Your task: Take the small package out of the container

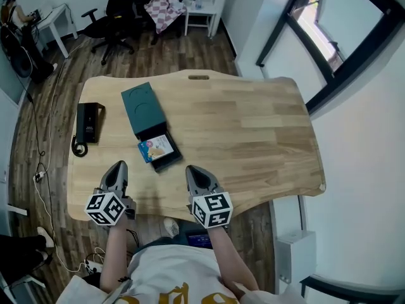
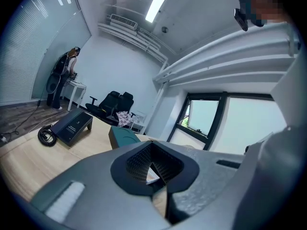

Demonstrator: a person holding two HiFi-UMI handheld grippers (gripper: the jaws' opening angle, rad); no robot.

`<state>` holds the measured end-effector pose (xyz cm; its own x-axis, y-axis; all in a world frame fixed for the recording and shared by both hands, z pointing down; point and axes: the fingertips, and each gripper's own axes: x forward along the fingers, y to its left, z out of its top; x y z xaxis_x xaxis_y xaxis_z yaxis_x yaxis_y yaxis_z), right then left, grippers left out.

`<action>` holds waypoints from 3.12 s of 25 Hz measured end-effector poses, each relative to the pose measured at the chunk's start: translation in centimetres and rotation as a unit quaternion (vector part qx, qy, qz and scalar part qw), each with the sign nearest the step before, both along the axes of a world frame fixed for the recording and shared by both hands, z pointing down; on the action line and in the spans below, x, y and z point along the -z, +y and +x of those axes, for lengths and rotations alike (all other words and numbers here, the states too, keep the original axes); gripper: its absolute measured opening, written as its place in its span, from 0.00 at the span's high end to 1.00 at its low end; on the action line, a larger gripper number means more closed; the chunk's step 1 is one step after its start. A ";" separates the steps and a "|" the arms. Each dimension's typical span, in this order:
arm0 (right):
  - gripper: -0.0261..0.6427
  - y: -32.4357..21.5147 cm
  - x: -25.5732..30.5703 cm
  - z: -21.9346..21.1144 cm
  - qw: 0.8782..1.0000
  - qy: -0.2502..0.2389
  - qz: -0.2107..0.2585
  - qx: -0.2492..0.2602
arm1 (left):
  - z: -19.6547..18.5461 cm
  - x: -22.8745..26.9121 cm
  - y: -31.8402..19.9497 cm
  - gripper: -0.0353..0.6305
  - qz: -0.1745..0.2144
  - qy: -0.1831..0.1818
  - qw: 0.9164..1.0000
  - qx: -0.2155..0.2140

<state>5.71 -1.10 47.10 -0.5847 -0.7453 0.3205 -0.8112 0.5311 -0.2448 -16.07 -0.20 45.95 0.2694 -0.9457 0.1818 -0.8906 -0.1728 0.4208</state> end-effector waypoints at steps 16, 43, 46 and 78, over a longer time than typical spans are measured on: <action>0.95 -3.6 -0.8 -3.5 0.999 -0.012 0.003 0.047 | -0.5 -0.5 -4.1 0.94 -0.013 -0.010 1.000 -0.006; 0.95 -8.7 -8.6 -4.2 0.995 0.038 -0.066 0.068 | -0.2 -11.6 -8.1 0.94 -0.157 0.059 0.986 0.006; 0.95 -8.9 -9.5 -4.5 0.994 0.041 -0.076 0.073 | 0.4 -12.5 -8.5 0.91 -0.173 0.068 0.983 -0.002; 0.95 -11.1 -11.2 -6.0 0.989 0.046 -0.101 0.100 | 3.4 -17.1 -10.1 0.72 -0.276 0.179 0.943 -0.046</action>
<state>-0.34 -12.16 58.30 -0.6759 -0.5322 0.5098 -0.7181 0.6312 -0.2931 -12.66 -10.33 63.08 0.4830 -0.7033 0.5216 -0.6662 0.0914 0.7402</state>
